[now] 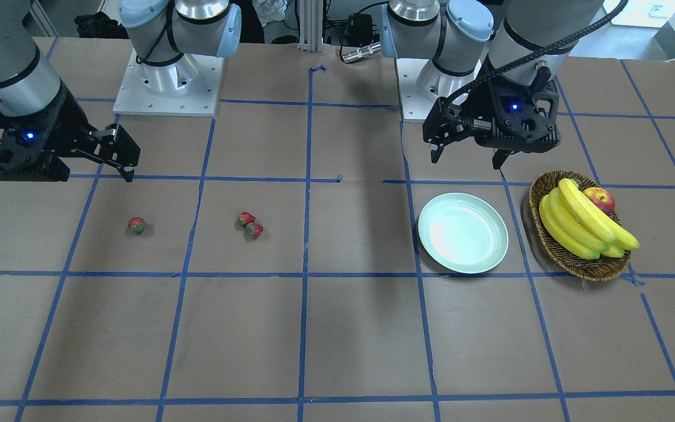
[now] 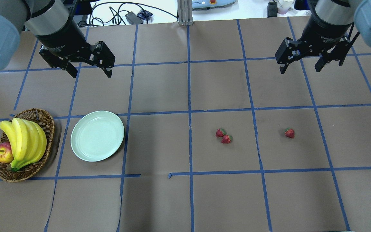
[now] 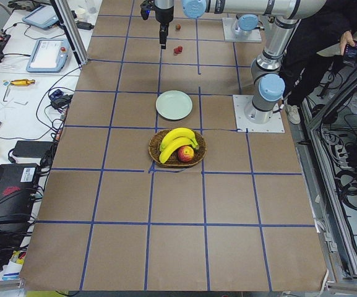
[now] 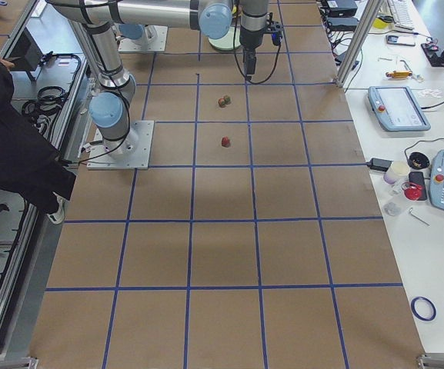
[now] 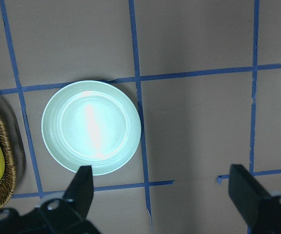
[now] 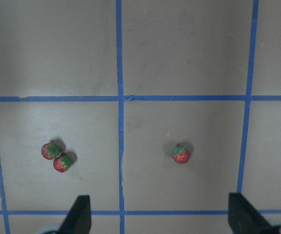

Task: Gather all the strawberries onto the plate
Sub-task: 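Move the right gripper over the lone strawberry farthest from the plate, then lower the right gripper and close it on the strawberry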

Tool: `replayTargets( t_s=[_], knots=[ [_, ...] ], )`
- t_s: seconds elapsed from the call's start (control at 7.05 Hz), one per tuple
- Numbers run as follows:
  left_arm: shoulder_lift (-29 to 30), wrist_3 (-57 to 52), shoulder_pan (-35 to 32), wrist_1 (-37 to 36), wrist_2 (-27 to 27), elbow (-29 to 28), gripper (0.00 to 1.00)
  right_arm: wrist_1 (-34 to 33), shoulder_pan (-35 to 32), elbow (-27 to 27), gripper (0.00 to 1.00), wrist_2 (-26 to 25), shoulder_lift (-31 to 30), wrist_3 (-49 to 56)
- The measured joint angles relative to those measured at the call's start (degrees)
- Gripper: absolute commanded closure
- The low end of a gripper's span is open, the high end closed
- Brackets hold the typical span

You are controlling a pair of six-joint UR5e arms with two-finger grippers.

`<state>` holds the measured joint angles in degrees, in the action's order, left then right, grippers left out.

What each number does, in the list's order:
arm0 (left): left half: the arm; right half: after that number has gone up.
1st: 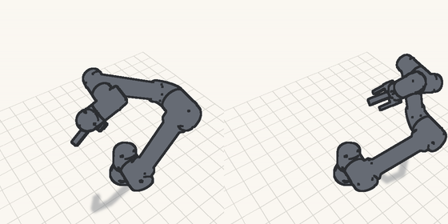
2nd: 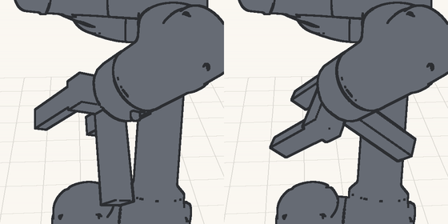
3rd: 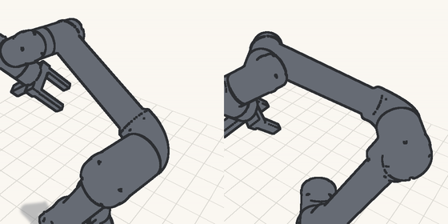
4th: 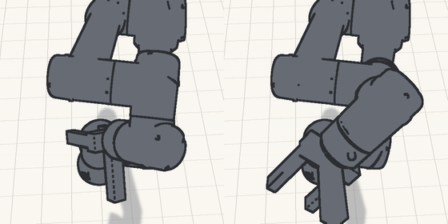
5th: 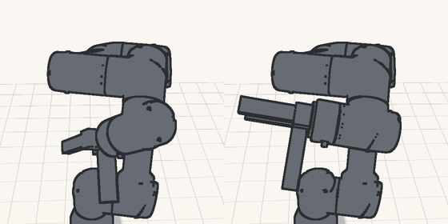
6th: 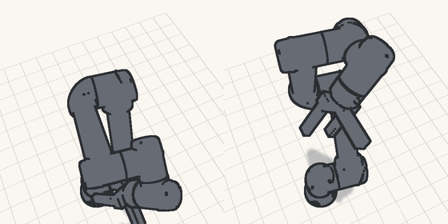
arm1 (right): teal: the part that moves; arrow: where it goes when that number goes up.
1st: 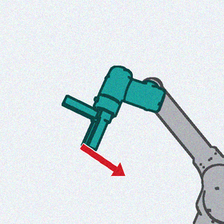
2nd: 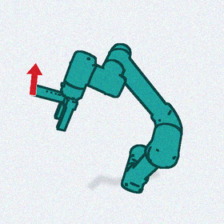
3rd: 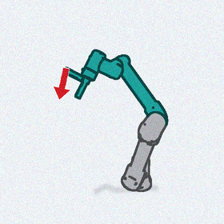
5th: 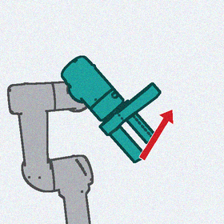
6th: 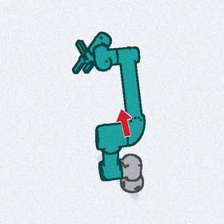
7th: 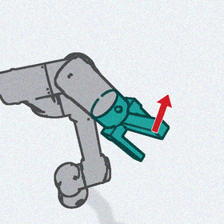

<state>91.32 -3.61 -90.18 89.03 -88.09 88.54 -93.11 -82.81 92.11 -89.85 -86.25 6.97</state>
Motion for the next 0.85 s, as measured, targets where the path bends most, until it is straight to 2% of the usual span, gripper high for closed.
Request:
replayTargets(
  t_s=[0.28,0.43,0.57,0.85],
  knots=[
    [0.26,0.01,0.00,-0.06,0.26,0.11,0.00,-9.27,0.83,8.88,0.00,-0.25,1.50,-0.09],
    [0.38,0.01,0.00,-0.08,0.28,0.21,0.00,-13.77,1.23,13.64,0.07,-0.34,2.08,-0.28],
    [0.37,0.01,0.00,-0.09,0.29,0.39,0.00,-18.12,1.59,17.97,0.04,-0.46,3.09,-0.44],
    [0.29,0.01,0.00,-0.09,0.29,0.63,0.00,-25.16,1.98,23.14,0.06,-1.23,5.92,-0.36]
  ],
)
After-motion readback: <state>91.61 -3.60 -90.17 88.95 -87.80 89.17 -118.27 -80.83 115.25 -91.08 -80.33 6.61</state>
